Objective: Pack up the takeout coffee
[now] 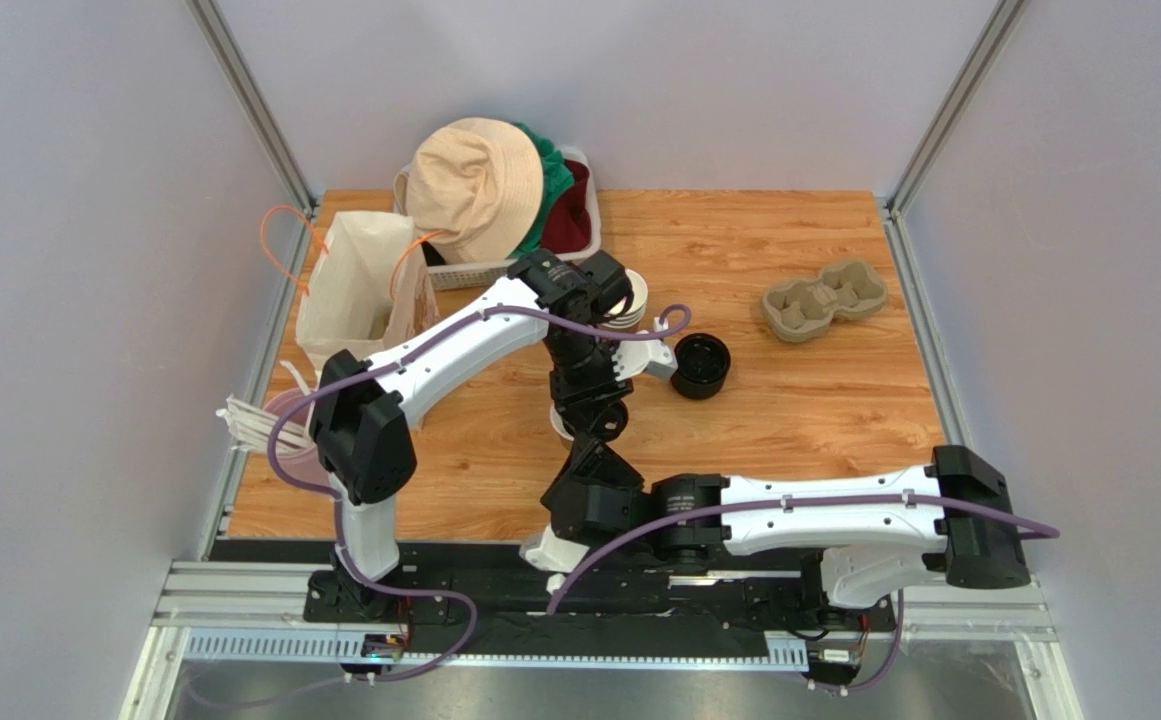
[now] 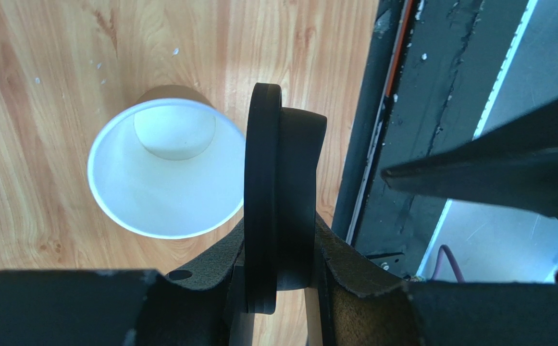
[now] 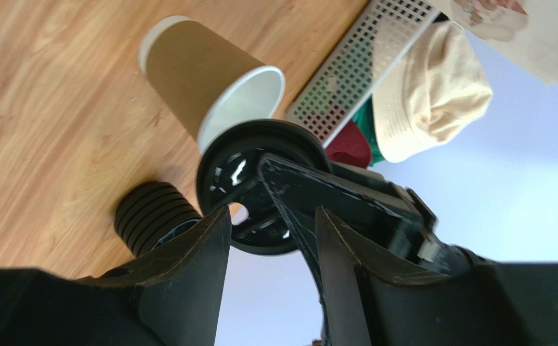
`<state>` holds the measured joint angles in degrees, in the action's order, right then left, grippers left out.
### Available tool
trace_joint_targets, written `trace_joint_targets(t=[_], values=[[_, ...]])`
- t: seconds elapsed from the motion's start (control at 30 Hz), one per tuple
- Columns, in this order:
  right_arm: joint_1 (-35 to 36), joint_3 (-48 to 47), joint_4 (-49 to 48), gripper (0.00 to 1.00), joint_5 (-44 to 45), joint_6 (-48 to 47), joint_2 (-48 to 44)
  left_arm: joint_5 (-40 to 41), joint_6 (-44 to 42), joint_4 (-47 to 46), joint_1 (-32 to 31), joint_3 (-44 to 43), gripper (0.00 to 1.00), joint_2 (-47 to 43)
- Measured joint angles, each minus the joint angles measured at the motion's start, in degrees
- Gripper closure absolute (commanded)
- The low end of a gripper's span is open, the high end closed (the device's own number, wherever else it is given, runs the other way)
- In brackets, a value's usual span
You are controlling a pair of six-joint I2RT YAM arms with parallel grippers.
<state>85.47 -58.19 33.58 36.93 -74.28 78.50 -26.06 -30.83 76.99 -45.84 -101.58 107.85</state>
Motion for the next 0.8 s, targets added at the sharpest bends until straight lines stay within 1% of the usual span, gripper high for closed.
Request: trace_joint_targets(t=[0.2, 0.33, 0.57, 0.8], values=[[0.98, -0.04, 7.48, 0.48, -1.09, 2.95, 0.11, -0.15, 0.09, 0.00, -0.37, -0.02, 1.00, -1.27], [1.07, 0.00, 10.56, 0.48, -1.57, 4.44, -0.28, -0.13, 0.09, 0.00, -0.15, 0.00, 1.00, -1.38], [1.03, 1.92, 9.70, 0.48, -1.36, 4.39, -1.25, -0.11, 0.11, -0.02, -0.68, 0.04, 1.00, -1.38], [-0.50, 2.75, 6.95, 0.49, -0.90, 2.99, -1.25, -0.15, 0.33, -0.04, -3.15, 0.72, 1.00, -1.57]])
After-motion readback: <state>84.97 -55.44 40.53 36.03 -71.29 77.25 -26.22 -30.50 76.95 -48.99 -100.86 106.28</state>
